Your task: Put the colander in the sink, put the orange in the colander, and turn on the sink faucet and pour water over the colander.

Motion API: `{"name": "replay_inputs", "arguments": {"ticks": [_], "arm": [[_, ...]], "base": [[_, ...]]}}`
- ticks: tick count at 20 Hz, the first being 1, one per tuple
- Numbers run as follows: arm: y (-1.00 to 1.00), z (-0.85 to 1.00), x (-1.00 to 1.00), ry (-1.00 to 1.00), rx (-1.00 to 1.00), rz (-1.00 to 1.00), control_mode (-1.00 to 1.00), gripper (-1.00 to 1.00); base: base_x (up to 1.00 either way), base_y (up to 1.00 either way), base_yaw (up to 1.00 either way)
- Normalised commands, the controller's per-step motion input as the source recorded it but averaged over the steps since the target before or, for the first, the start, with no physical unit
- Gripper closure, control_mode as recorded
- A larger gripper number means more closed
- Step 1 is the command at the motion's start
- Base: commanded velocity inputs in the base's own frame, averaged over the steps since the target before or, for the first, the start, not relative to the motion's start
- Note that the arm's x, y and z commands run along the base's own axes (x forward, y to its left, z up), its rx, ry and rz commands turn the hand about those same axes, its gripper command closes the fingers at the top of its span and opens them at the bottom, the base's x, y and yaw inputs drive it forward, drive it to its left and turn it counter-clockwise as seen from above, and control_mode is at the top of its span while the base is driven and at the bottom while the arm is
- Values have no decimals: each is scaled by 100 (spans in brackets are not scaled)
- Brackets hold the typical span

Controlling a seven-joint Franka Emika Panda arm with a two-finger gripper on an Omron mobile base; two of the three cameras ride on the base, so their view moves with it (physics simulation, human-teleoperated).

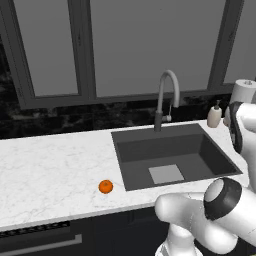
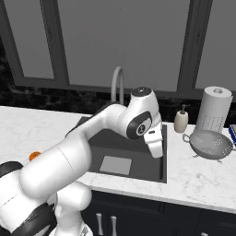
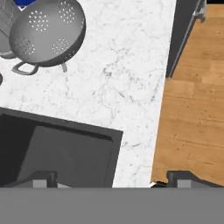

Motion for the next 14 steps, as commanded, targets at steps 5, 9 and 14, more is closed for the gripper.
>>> {"name": "replay_inputs", "arguments": {"ticks": [5,9,14], "arm": [[-80,-7,0,0,11,-17,-100,-100],[-76,-9,0,0,11,-12,-100,-100],[-55,-11,0,0,11,-3,-100,-100]], "base": [[0,0,0],[0,0,0],[0,0,0]]}}
